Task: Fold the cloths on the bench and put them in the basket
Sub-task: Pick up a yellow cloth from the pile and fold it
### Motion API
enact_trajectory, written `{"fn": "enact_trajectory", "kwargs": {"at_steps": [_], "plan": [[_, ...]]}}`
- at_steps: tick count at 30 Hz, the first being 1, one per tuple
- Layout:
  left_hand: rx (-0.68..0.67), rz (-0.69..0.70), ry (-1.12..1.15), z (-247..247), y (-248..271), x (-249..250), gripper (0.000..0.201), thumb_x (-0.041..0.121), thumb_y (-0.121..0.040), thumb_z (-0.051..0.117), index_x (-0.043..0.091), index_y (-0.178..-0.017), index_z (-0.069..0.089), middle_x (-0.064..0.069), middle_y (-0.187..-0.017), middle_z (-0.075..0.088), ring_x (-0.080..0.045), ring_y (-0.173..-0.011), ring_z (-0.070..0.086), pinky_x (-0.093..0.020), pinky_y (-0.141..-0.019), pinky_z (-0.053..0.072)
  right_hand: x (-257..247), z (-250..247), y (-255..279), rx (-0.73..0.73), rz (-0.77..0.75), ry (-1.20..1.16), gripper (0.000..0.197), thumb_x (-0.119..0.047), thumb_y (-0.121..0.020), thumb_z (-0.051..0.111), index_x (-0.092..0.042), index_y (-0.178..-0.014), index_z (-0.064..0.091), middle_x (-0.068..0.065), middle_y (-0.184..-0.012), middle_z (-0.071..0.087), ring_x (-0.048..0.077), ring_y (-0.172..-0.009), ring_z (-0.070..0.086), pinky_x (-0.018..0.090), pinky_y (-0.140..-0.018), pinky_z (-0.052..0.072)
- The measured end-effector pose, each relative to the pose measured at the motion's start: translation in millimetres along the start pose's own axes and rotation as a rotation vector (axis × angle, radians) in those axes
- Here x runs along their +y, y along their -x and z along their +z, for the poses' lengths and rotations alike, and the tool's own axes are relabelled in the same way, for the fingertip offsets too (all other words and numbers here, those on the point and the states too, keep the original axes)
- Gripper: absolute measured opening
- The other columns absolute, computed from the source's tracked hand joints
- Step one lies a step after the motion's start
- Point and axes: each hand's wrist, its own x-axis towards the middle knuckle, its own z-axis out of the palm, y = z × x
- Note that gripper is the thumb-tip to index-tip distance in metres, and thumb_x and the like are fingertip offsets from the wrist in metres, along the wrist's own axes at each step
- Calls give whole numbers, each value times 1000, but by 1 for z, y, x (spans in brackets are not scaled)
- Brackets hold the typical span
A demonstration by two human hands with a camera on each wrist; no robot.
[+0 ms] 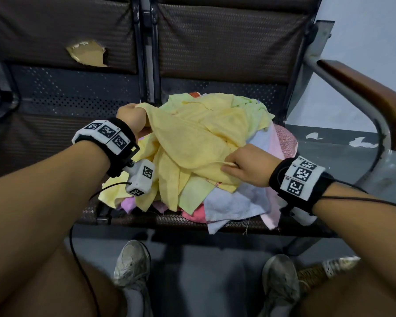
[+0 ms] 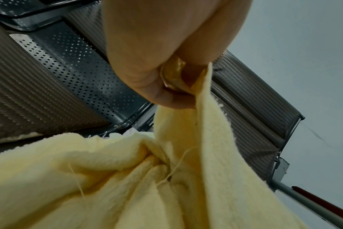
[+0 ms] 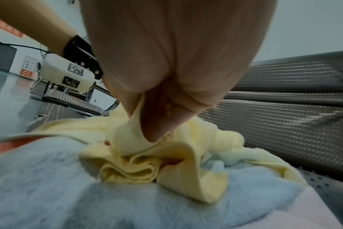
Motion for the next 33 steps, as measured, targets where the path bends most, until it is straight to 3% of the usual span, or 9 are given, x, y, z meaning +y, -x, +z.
{"fn": "enact_trajectory", "kwargs": {"at_steps": [2, 5, 10, 12, 17, 20, 24, 27, 33], "plan": [[29, -38, 44, -2, 0, 2, 33, 1, -99, 46, 8, -129, 60, -12, -91, 64, -25, -74, 63, -33, -61, 56, 0, -3, 0, 84, 17, -41, 18, -15, -100, 51, -12, -113, 64, 3, -75, 67, 21, -68, 60, 31, -67, 41], [28, -109, 111, -8, -1, 2, 25, 4, -103, 41, 12, -119, 59, -10, -92, 62, -20, -71, 59, -26, -52, 55, 1, -10, 2, 293, 45, -116, 20, -3, -95, 45, -14, -111, 49, 1, -62, 52, 22, -57, 51, 32, -56, 35], [59, -178, -42, -18, -3, 1, 35, 3, -103, 38, 8, -69, 47, 2, -31, 51, -7, -29, 51, -16, -38, 43, -4, -29, 8, 466, -74, -18, 25, 3, -83, 49, -14, -98, 60, 2, -77, 57, 19, -63, 50, 26, -58, 37], [62, -157, -87, -20, -5, 2, 34, 3, -102, 41, 9, -70, 47, 1, -35, 54, -7, -28, 51, -17, -38, 45, -8, -25, 9, 304, -145, 93, 19, 1, -81, 56, -14, -79, 68, 3, -86, 58, 22, -70, 55, 28, -61, 42], [-8, -152, -5, -23, -3, -2, 36, 1, -102, 36, 6, -69, 49, -2, -43, 58, -18, -60, 54, -23, -54, 52, -17, 11, 9, -61, 28, 292, 32, -35, -92, 45, -16, -83, 70, 2, -80, 65, 20, -73, 63, 31, -64, 51], [-10, -140, 19, -25, -2, -2, 33, 1, -101, 39, 3, -71, 53, -6, -43, 61, -22, -56, 58, -21, -41, 50, -19, 28, 2, 13, 95, 392, 40, -54, -90, 53, -16, -82, 63, 1, -85, 61, 22, -77, 61, 31, -61, 45], [-3, -109, -70, -28, -10, 1, 29, 1, -100, 41, 13, -75, 48, 8, -35, 55, -11, -52, 61, -18, -44, 51, -23, 34, -3, 60, 179, 448, 15, -24, -95, 56, -13, -95, 67, 5, -99, 62, 26, -82, 61, 33, -63, 41], [-41, -55, -130, -30, -10, 0, 22, -1, -100, 42, 14, -84, 49, 14, -34, 53, -9, -63, 58, -19, -50, 52, -9, 20, -4, 77, 185, 349, 28, -25, -99, 45, -10, -90, 67, 7, -91, 65, 28, -77, 63, 34, -67, 49], [-112, 7, -30, -29, 2, 0, 23, -4, -98, 50, 5, -93, 70, -14, -81, 73, -17, -60, 74, -22, -51, 57, 22, -21, 4, 629, 420, -250, 32, -23, -97, 41, -20, -66, 47, -6, -62, 47, 12, -59, 44, 34, -55, 29]]}}
